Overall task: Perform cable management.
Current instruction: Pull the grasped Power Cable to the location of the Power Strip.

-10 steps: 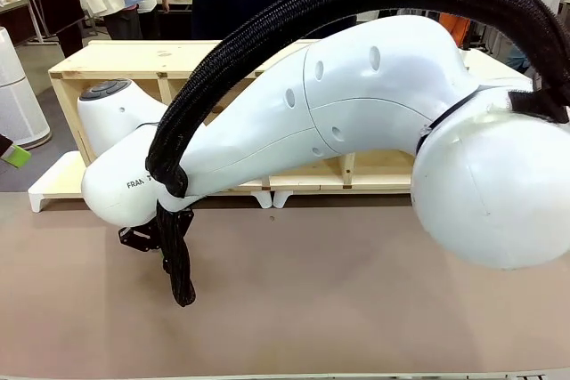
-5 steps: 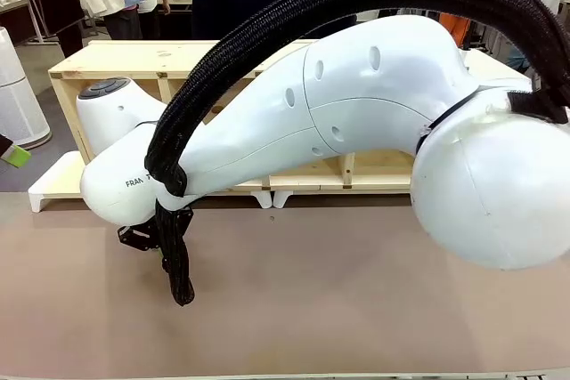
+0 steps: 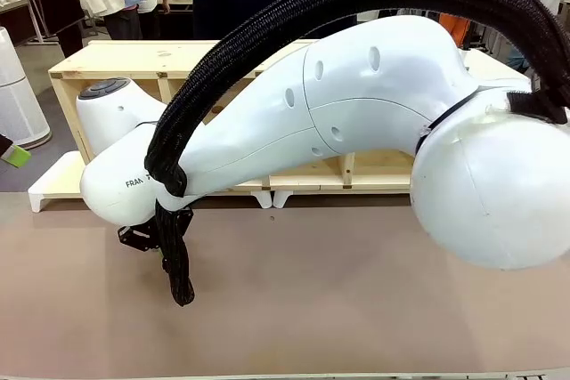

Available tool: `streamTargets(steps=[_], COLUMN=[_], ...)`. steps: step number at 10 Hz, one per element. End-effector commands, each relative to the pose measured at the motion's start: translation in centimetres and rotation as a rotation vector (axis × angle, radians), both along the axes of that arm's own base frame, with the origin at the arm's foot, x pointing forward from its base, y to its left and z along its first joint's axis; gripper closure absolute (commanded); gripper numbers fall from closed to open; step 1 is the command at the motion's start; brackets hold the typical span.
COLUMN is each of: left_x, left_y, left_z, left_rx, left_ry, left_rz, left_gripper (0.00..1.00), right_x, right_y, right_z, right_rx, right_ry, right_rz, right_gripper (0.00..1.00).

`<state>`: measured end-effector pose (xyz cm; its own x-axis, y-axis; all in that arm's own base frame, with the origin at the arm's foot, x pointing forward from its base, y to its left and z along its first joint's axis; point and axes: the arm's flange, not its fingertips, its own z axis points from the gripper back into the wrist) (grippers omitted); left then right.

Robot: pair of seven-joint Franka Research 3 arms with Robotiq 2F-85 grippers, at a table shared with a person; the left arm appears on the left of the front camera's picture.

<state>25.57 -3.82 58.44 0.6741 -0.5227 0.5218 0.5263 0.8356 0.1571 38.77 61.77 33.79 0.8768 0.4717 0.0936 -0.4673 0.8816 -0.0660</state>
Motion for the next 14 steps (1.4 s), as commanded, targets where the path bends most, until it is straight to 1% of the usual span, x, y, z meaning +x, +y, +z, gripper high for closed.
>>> streamTargets(steps=[1,5,9,12,14], left_x=[0.2,0.2,0.2,0.2,0.2], left_y=[0.0,0.0,0.0,0.0,0.0], left_z=[0.1,0.1,0.1,0.1,0.1], left_rx=[0.000,0.000,0.000,0.000,0.000], left_ry=[-0.012,-0.012,-0.012,-0.012,-0.012], left_rz=[-0.004,-0.004,-0.004,-0.004,-0.004], left_gripper=[0.00,0.00,0.00,0.00,0.00], right_x=[-1.6,-6.2,-9.4,-12.6,-14.1], right_y=[-0.6,-3.6,-8.6,-12.5,-15.4], right_z=[0.3,0.4,0.9,2.2,2.4], right_rx=[0.006,0.033,0.113,0.214,0.247], right_ry=[-0.026,-0.054,-0.032,-0.068,-0.089], right_rz=[0.014,0.001,-0.139,-0.211,-0.306], right_gripper=[0.85,0.85,0.85,0.85,0.85])
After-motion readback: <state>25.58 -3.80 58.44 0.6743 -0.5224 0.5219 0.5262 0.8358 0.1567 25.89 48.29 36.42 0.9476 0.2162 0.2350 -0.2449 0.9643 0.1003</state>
